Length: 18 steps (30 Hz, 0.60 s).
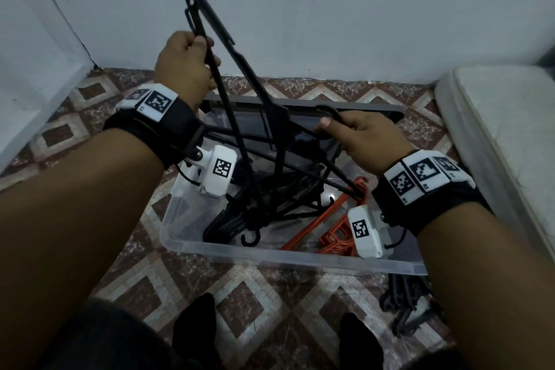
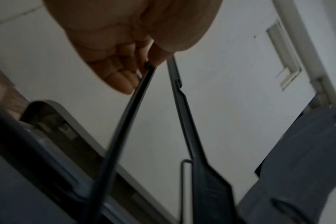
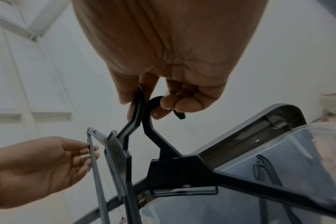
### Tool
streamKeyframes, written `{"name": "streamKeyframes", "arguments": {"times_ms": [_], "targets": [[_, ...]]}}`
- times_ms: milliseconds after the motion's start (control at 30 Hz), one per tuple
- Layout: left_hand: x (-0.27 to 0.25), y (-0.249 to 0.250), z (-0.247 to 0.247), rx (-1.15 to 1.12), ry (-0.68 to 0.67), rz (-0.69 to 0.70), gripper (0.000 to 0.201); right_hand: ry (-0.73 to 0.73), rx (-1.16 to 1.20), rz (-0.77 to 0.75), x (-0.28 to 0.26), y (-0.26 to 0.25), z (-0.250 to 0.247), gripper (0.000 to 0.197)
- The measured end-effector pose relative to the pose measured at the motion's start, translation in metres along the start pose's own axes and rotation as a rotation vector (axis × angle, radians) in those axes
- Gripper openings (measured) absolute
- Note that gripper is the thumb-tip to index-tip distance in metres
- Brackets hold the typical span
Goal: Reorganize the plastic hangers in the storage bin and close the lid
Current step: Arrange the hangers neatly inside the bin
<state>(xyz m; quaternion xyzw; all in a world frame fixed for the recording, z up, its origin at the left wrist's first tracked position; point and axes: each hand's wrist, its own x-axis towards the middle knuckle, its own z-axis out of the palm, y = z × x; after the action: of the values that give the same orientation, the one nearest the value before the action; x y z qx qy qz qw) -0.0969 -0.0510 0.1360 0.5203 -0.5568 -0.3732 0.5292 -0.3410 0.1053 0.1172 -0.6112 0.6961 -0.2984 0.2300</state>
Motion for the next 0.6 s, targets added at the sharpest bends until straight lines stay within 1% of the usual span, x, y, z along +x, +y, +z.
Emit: {"name": "streamKeyframes", "arguments": {"times_ms": [67,100,133,167,233,267,300,333,367,400,433,500,533,567,600], "targets": [[0.001,-0.013,0.002,0.002,-0.019,-0.131,0.018,0.025,0.002,-0.016,0.0,0.0,-0.001,0.029],[0.0,-0.018,0.002,0.041,-0.027,-0.188,0.016,0.029,-0.006,-0.021,0.0,0.0,-0.001,0.028],[-0.001,-0.023,0.0,0.132,-0.035,-0.219,0.018,0.021,-0.027,-0.029,-0.001,0.0,-0.001,0.029],[-0.001,-0.027,-0.003,0.264,-0.03,-0.219,0.023,0.006,-0.056,-0.04,-0.001,-0.001,-0.001,0.029],[-0.008,-0.029,-0.006,0.508,0.036,-0.135,0.035,-0.018,-0.105,-0.054,-0.002,0.0,0.0,0.03],[-0.015,-0.025,-0.005,0.56,0.06,-0.055,0.035,-0.03,-0.119,-0.055,-0.002,0.0,0.001,0.031],[-0.022,-0.019,-0.002,0.574,0.048,0.059,0.032,-0.043,-0.131,-0.058,-0.002,0.0,0.002,0.034],[-0.031,-0.012,0.004,0.585,-0.007,0.183,0.026,-0.055,-0.145,-0.069,-0.002,0.0,0.003,0.039],[-0.041,-0.006,0.011,0.61,-0.108,0.295,0.02,-0.064,-0.157,-0.08,-0.002,0.0,0.005,0.044],[-0.05,-0.003,0.019,0.64,-0.251,0.393,0.016,-0.07,-0.159,-0.092,-0.001,0.0,0.006,0.048],[-0.062,0.0,0.027,0.665,-0.417,0.469,0.016,-0.075,-0.151,-0.104,-0.002,-0.002,0.007,0.049],[-0.083,0.001,0.039,0.669,-0.72,0.541,0.027,-0.091,-0.136,-0.124,-0.003,-0.005,0.007,0.05],[-0.091,0.0,0.045,0.665,-0.817,0.562,0.032,-0.098,-0.133,-0.128,-0.004,-0.006,0.007,0.049],[-0.096,-0.001,0.049,0.67,-0.865,0.588,0.034,-0.106,-0.133,-0.13,-0.004,-0.007,0.007,0.047],[-0.1,-0.001,0.053,0.678,-0.873,0.611,0.034,-0.116,-0.132,-0.132,-0.006,-0.007,0.007,0.045]]}}
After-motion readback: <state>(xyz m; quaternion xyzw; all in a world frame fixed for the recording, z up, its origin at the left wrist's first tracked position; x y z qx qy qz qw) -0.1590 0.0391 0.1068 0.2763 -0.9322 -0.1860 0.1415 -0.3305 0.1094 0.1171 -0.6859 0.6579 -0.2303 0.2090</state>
